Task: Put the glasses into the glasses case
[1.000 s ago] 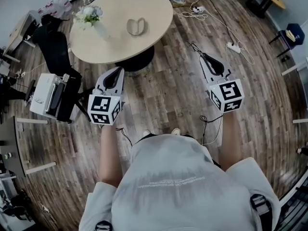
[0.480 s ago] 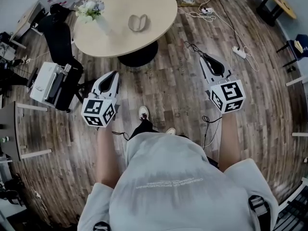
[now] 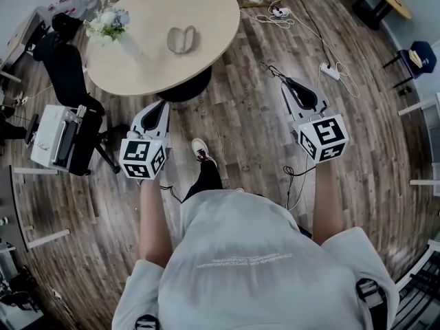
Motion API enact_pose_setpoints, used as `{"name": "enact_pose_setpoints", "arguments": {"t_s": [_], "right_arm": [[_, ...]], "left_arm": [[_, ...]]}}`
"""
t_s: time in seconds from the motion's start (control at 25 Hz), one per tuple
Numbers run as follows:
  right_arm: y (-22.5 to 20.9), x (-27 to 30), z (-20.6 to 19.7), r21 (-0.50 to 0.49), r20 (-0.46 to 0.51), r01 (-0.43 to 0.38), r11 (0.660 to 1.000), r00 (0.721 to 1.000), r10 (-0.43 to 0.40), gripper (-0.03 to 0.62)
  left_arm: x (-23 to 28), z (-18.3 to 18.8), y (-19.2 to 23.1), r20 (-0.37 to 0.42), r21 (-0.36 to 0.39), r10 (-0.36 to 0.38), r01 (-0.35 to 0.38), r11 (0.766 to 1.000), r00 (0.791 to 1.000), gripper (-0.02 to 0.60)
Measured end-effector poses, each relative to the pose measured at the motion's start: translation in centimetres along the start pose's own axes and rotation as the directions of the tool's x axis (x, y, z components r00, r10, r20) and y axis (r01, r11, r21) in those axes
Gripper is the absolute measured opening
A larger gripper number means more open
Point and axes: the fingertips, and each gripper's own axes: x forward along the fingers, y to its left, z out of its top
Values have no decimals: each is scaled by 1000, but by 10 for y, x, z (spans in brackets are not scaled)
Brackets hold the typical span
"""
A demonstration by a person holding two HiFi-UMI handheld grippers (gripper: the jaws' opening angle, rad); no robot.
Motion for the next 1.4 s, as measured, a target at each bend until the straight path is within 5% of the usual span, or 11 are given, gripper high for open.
{"name": "enact_pose_setpoints", "arguments": {"t_s": [0.2, 0.48, 0.96, 1.2, 1.4], "right_arm": [[-16, 58, 12, -13, -16, 5, 1000, 1000, -5, 38], [-18, 163, 11, -30, -118, -23, 999, 993, 20, 38], [-12, 319, 13, -38, -245, -80, 996, 967, 68, 37], [-3, 389, -4, -34, -293, -143, 989, 947, 127, 38], [12, 446, -30, -76, -367, -267, 961, 903, 222, 38]], "left_arm": [[46, 7, 47, 15, 28, 24, -24, 999, 1000, 20], [100, -7, 128, -21, -26, 41, -42, 999, 999, 20], [173, -28, 220, -96, -68, -22, 16, 998, 995, 18], [192, -39, 247, -140, -95, -7, -7, 995, 990, 20], [210, -53, 261, -179, -132, 30, -54, 990, 983, 18]]}}
